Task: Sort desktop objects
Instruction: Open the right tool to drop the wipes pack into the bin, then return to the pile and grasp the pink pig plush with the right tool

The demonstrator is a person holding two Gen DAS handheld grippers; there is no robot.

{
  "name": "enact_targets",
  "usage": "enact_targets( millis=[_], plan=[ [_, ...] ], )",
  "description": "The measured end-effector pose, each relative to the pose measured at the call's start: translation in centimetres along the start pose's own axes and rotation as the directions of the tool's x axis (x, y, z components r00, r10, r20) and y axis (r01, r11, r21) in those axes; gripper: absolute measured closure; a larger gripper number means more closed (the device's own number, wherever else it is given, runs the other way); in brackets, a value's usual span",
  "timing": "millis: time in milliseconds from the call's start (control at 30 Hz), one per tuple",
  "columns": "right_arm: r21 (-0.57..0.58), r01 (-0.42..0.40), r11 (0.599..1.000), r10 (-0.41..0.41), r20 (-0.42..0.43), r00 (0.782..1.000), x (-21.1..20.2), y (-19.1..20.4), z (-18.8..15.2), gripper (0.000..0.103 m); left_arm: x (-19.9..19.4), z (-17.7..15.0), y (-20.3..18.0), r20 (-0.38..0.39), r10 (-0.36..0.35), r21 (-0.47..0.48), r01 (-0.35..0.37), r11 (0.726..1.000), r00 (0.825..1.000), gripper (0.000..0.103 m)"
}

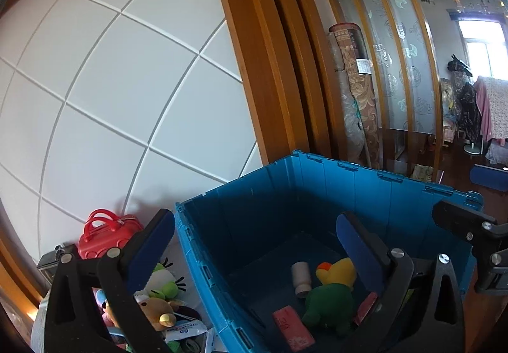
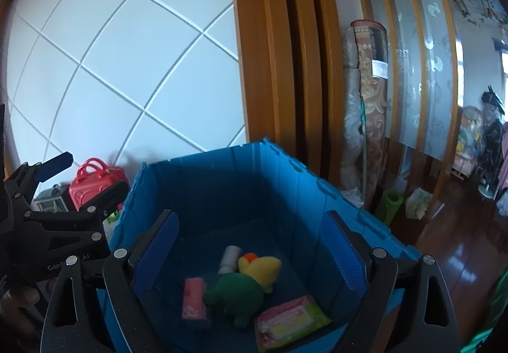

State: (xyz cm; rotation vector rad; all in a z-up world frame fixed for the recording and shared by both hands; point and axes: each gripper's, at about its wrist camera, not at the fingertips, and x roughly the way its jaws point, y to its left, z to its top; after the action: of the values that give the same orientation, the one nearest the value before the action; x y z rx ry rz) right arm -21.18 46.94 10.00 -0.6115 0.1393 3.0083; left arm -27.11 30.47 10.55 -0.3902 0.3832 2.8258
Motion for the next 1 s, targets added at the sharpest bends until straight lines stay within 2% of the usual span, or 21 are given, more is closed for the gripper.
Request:
enact_targets(
  millis=[233,567,1000],
  plan=[
    [-0.013,-0.025,1.0,0.025,0.015,1.0,-0.6,1.5,-0.8,0.005,-2.0,-1.3,2.6,0.008,0.052,-0.051,-0.051,0.997,0.999,0.0],
    [-0.054,-0.065,0.996,0.066,0.031,0.997,-1.4,6.1,-1.6,0.003,-4.9,-4.2,7.4,0.0,0.117,-0.091,-0.117,0.989,0.993,0.0],
    [-0.11,-0.166,0.98,0.169,0.024,0.985,-2.5,16.9,-3.2,0.001,-9.2,-9.5,16.8,-0.057,0.211,-0.122,-0.217,0.969,0.976,0.0]
  ],
)
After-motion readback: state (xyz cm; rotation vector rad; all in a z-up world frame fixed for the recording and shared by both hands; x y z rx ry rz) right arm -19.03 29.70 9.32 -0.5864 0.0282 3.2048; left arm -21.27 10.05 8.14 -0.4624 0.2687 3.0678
